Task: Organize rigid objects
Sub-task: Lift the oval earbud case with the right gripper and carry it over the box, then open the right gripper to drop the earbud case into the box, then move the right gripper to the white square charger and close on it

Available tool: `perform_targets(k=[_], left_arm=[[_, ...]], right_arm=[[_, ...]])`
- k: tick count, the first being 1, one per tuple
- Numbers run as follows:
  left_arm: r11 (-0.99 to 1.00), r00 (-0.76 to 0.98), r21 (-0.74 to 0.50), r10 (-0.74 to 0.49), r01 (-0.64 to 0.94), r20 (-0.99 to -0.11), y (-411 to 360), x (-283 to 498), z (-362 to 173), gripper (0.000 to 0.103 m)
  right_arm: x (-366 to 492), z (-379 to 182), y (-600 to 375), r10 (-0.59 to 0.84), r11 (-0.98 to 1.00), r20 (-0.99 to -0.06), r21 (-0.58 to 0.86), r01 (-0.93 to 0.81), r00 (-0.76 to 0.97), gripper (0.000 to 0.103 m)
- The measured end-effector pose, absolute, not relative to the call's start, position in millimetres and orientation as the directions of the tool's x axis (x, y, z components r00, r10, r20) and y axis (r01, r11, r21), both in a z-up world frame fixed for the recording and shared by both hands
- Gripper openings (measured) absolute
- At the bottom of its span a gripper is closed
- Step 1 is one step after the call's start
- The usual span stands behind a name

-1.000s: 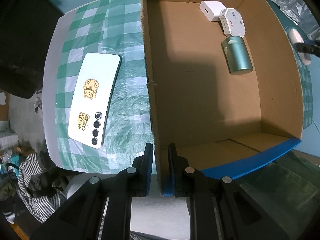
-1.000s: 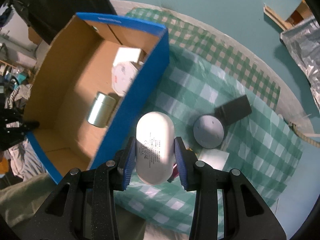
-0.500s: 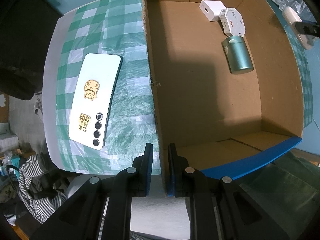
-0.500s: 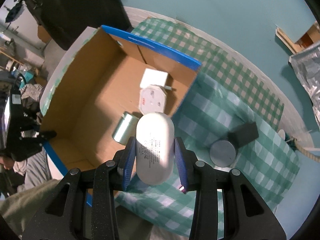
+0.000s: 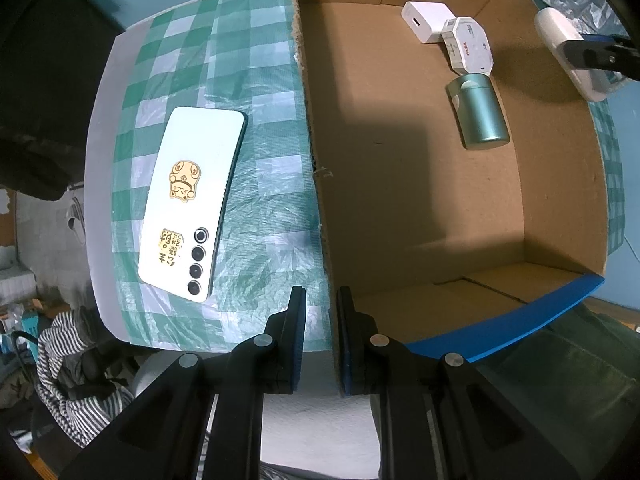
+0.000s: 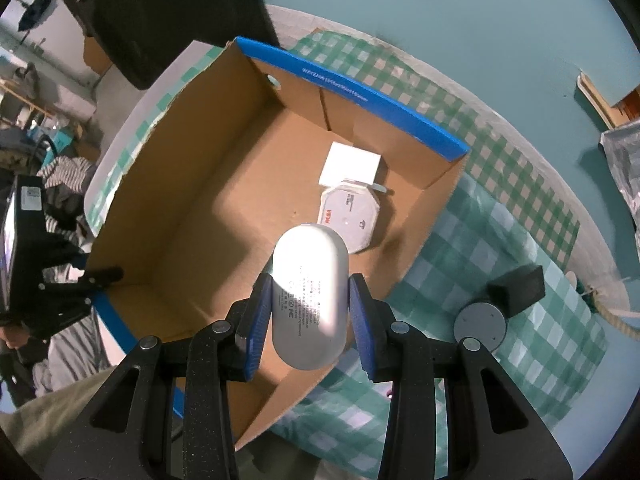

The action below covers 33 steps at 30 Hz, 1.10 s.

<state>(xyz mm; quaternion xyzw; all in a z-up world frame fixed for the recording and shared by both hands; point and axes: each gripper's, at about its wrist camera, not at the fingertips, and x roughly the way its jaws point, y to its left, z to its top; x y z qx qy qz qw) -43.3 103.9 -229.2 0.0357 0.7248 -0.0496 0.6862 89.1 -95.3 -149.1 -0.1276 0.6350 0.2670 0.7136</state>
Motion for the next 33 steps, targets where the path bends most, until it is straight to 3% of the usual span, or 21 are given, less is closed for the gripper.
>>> perform_targets(k=[17, 33], left_arm=[[0.994, -0.062, -0.025, -0.019, 0.105, -0.998, 105, -42, -231, 0.015], [0.993, -0.061, -0.019, -0.012, 0.113, -0.998, 102, -40, -227, 0.015]], right_arm=[[89, -169, -91, 0.189, 0.835, -0.982, 0.154, -0.528, 0.012, 0.038], [90, -153, -110, 0.212, 0.86, -0.976, 0.166, -0.483, 0.042, 0.043]])
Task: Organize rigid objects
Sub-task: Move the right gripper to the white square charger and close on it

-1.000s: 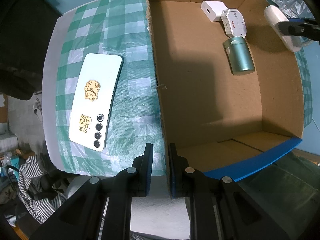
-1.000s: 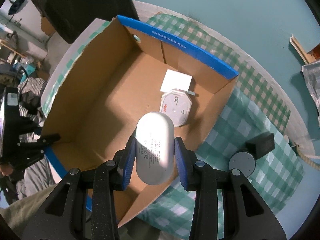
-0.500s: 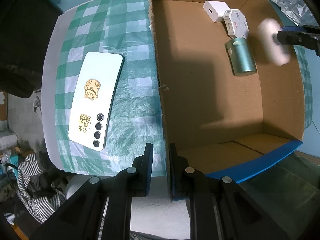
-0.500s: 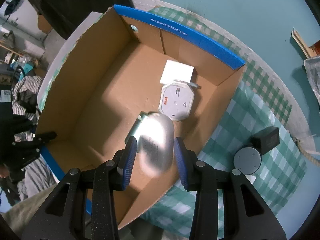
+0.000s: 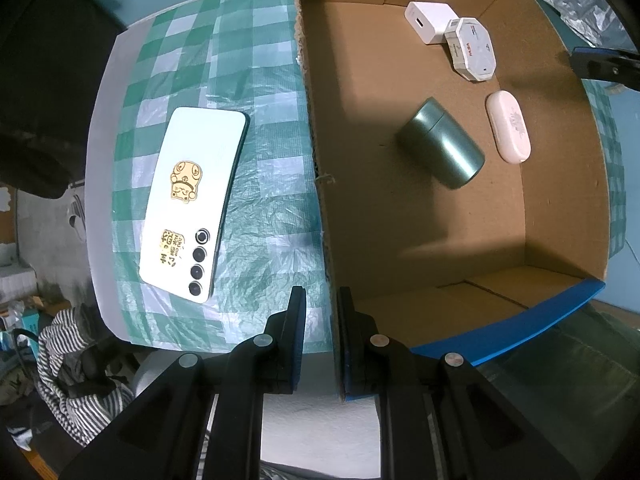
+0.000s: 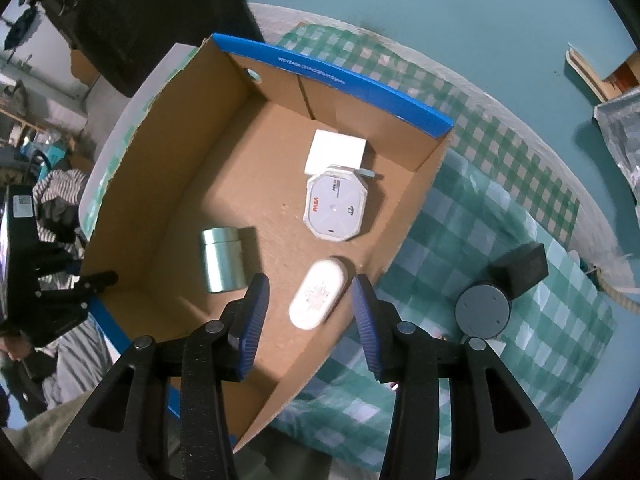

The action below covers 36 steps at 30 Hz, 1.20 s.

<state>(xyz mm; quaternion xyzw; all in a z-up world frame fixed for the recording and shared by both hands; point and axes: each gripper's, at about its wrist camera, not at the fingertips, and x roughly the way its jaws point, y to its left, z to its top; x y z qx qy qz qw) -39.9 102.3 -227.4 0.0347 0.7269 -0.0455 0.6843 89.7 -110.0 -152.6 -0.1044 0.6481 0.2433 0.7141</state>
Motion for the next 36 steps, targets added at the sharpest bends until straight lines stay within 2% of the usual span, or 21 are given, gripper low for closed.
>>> perform_targets(k=[5, 9, 15, 23, 25, 27, 36], left_arm=[[0.994, -0.061, -0.019, -0.012, 0.111, -0.998, 103, -39, -227, 0.015], [0.994, -0.062, -0.019, -0.012, 0.111, -0.998, 102, -39, -227, 0.015], [0.994, -0.061, -0.018, -0.011, 0.109, -0.998, 102, -37, -224, 0.015], [0.993, -0.061, -0.019, -0.012, 0.116, -0.998, 100, -36, -223, 0.015], [0.993, -0.062, -0.018, -0.011, 0.117, -0.998, 99, -35, -223, 0.015], [0.993, -0.062, -0.022, -0.015, 0.116, -0.998, 99, -35, -223, 0.015], [0.992, -0.068, -0.03, -0.022, 0.12, -0.997, 100, -33, -225, 0.015]], right_arm=[[88, -149, -118, 0.21, 0.869, -0.977, 0.164, -0.467, 0.046, 0.044], [87, -145, -125, 0.208, 0.876, -0.976, 0.158, -0.455, 0.061, 0.054], [88, -140, -139, 0.198, 0.891, -0.977, 0.145, -0.431, 0.079, 0.06], [89, -139, -158, 0.176, 0.909, -0.98, 0.126, -0.397, 0.092, 0.061], [89, -139, -163, 0.171, 0.915, -0.981, 0.122, -0.384, 0.095, 0.063], [89, -139, -168, 0.161, 0.921, -0.982, 0.114, -0.374, 0.098, 0.069], [92, -149, -196, 0.142, 0.941, -0.986, 0.107, -0.32, 0.087, 0.069]])
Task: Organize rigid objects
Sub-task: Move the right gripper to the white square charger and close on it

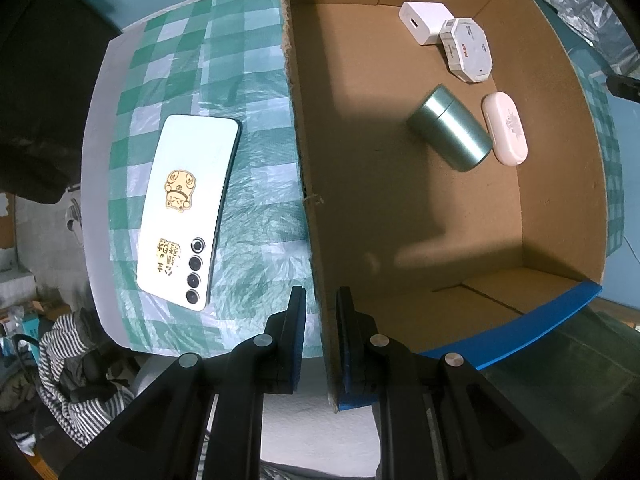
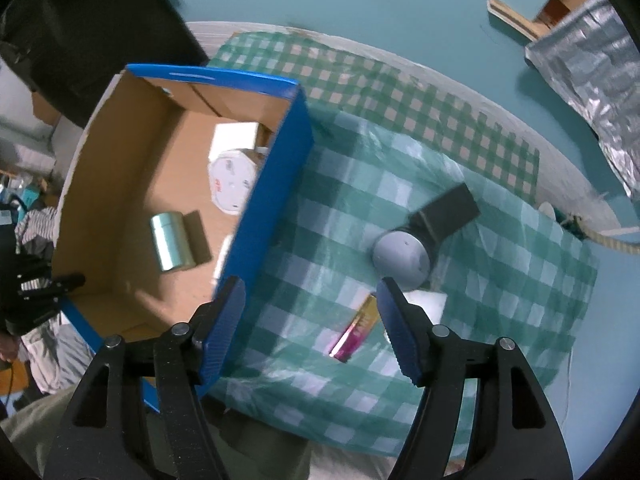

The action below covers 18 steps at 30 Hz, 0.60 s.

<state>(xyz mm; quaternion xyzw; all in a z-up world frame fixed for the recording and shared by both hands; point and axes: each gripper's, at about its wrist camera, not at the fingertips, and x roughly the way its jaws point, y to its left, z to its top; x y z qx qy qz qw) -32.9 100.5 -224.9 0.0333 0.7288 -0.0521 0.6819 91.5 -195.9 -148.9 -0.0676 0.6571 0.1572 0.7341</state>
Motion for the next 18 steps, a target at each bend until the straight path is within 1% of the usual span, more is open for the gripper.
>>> perform_targets(k=[10, 14, 18], left_arm=[[0.993, -0.074, -0.029, -0.021, 0.11, -0.997, 102, -32, -228, 0.015], [0.994, -0.077, -0.028, -0.02, 0.104, -0.997, 103, -32, -229, 0.015], [0.995, -0.078, -0.024, -0.016, 0.099, -0.997, 104, -31, -230, 0.015]], right_arm=[[98, -175, -243, 0.109, 0.971, -0.991, 0.091, -0.22, 0.073, 0.07], [99, -196, -266, 0.107, 0.979, -0.993, 0.096, -0.181, 0.052, 0.07], [95, -217, -280, 0.107, 0.979, -0.994, 0.1, -0.178, 0.034, 0.07]])
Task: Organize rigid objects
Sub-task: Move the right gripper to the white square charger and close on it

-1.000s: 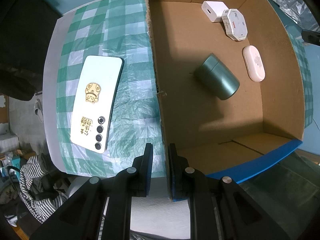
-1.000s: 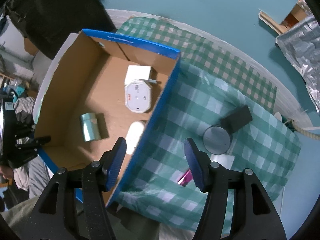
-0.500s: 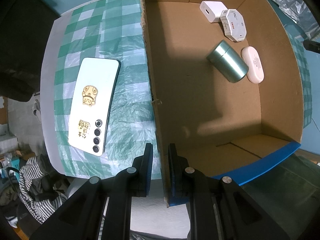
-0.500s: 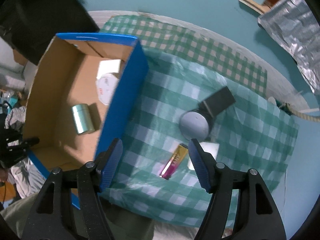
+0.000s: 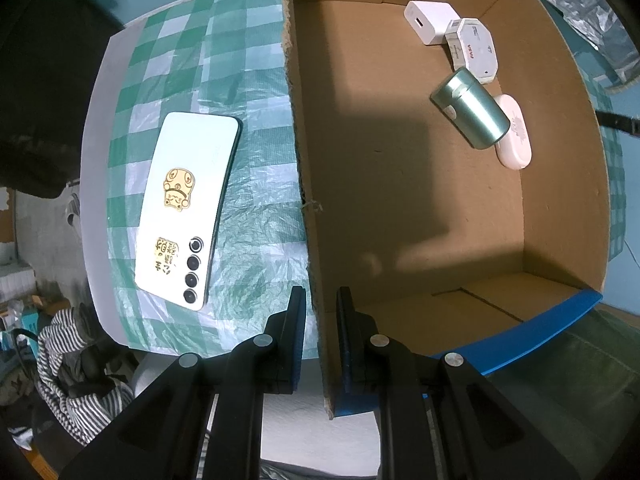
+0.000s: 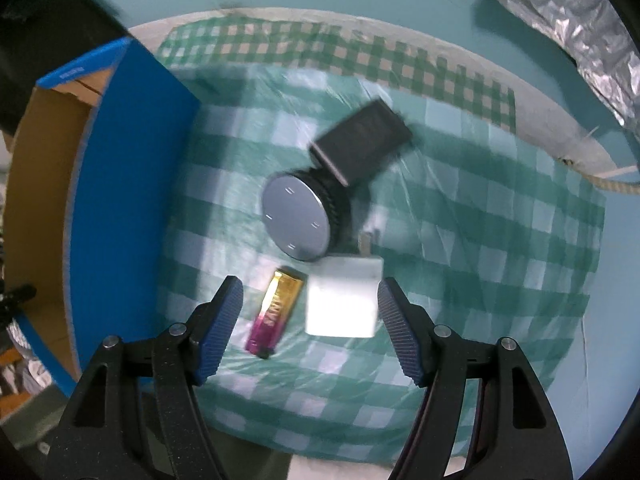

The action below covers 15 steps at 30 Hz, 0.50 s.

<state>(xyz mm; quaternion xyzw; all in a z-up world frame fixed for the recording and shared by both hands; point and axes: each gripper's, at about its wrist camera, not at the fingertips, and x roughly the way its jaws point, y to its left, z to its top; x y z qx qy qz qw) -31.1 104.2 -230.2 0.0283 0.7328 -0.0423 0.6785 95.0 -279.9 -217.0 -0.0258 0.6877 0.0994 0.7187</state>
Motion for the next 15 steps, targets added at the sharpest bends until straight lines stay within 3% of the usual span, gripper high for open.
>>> perform_targets(k=[15], left_arm=[[0.995, -0.076, -0.007, 0.0, 0.096, -0.997, 101, -32, -230, 0.015]], right_arm=[[90, -262, -296, 0.103, 0.98, -0.995, 0.099, -0.172, 0.015, 0.07]])
